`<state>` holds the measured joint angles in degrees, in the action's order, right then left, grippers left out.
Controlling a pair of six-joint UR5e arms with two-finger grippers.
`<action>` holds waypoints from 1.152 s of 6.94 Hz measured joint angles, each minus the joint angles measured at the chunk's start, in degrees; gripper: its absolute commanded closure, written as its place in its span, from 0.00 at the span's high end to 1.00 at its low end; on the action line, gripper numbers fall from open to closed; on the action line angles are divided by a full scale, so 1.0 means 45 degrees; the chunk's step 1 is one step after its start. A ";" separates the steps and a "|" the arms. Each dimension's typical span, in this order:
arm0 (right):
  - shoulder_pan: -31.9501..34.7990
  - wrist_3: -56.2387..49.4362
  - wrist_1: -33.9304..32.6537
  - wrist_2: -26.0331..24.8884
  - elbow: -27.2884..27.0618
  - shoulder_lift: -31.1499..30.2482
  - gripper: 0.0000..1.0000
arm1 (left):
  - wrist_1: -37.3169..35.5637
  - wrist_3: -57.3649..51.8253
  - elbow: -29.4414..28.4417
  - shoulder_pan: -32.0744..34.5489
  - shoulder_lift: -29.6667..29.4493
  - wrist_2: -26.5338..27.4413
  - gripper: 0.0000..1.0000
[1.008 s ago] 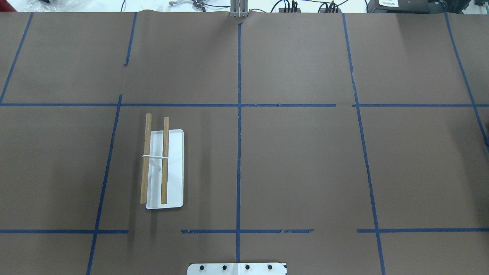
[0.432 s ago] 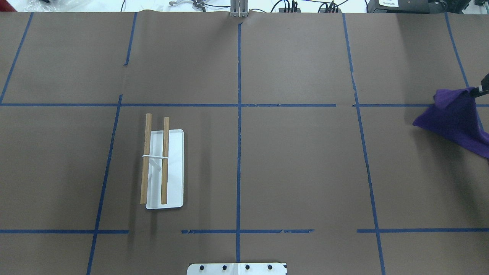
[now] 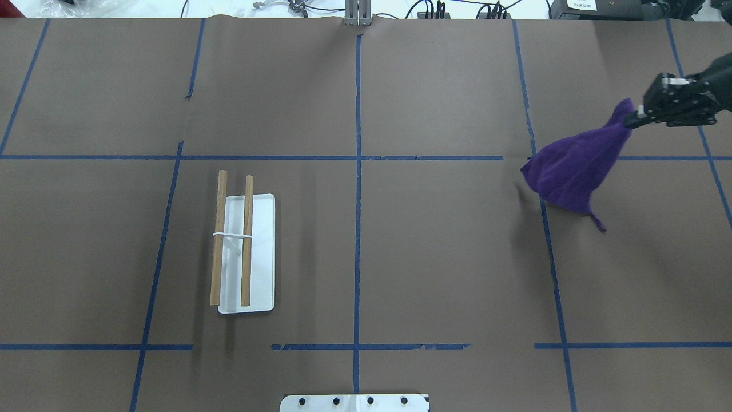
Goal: Hang towel on rack
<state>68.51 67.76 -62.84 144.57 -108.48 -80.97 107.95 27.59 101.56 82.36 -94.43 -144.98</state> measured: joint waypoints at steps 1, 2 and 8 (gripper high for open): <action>-0.0711 0.1810 0.0000 -0.0215 -0.0229 0.0985 0.00 | 0.0876 0.2196 -0.0039 -0.0459 -0.0324 -0.0264 1.00; -0.1336 0.3031 -0.0001 -0.0415 -0.0315 0.1822 0.00 | 0.1288 0.4272 -0.0078 -0.1096 -0.0917 -0.0347 1.00; -0.4761 0.3504 0.0011 -0.1598 -0.0358 0.4582 0.00 | 0.1492 1.3050 -0.0497 -0.4875 -0.4833 -0.0245 1.00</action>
<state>47.09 83.53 -62.79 137.38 -110.09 -60.35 114.67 86.31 99.32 60.42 -116.17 -146.08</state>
